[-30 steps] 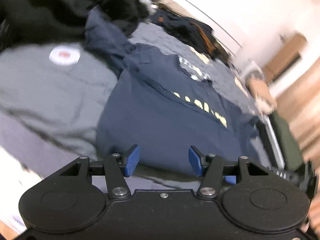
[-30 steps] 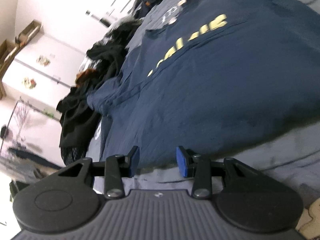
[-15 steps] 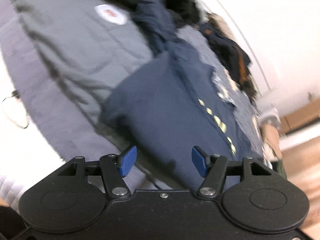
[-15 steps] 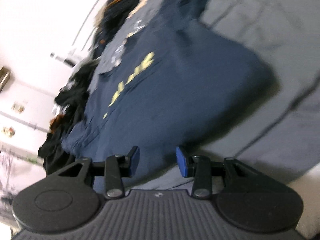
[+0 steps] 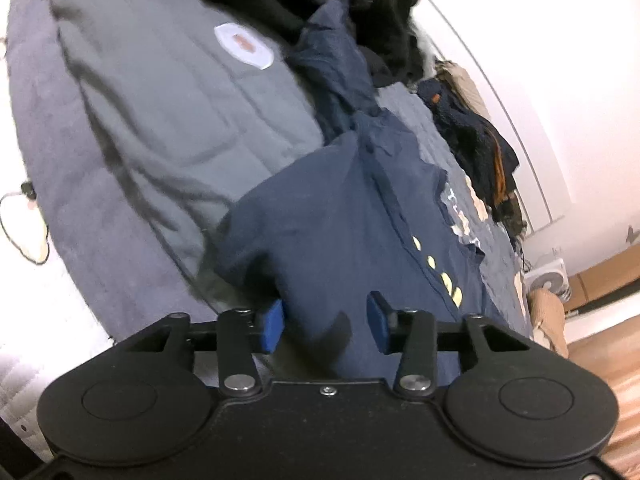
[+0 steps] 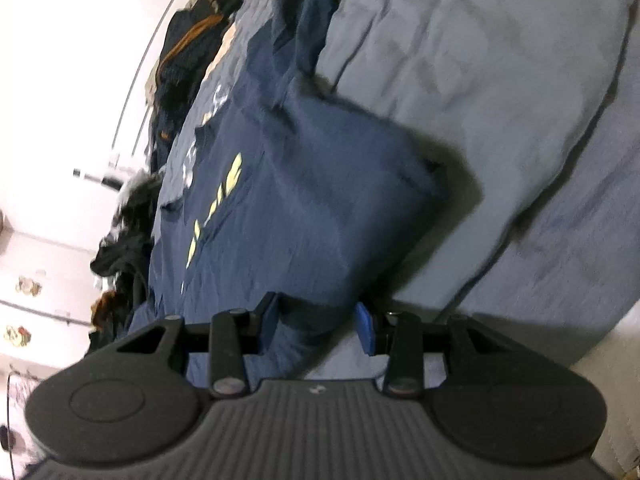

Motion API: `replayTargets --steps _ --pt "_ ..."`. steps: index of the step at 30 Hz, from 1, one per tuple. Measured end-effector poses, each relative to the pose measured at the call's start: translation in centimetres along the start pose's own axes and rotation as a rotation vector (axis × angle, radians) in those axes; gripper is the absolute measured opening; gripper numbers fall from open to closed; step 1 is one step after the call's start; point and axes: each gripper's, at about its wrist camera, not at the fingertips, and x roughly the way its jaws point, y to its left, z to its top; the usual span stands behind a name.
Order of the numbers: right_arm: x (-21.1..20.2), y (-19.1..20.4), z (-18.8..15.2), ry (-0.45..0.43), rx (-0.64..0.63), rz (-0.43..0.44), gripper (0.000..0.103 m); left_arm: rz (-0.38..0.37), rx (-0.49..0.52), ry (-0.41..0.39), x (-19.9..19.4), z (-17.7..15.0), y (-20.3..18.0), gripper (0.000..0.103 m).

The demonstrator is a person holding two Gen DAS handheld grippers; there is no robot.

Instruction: Fold clothes

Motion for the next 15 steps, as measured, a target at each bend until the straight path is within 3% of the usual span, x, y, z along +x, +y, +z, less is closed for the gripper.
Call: replayTargets --steps 4,12,15 --pt "-0.6 -0.3 0.2 -0.062 0.021 -0.013 0.04 -0.005 -0.022 -0.002 0.3 0.3 0.3 0.038" --pt "-0.3 -0.7 0.6 -0.117 0.058 -0.016 0.04 0.046 -0.025 0.035 1.8 0.1 0.4 0.044" --pt "-1.7 0.3 0.5 -0.206 0.001 0.023 0.038 0.006 -0.009 -0.028 0.9 0.3 0.1 0.031"
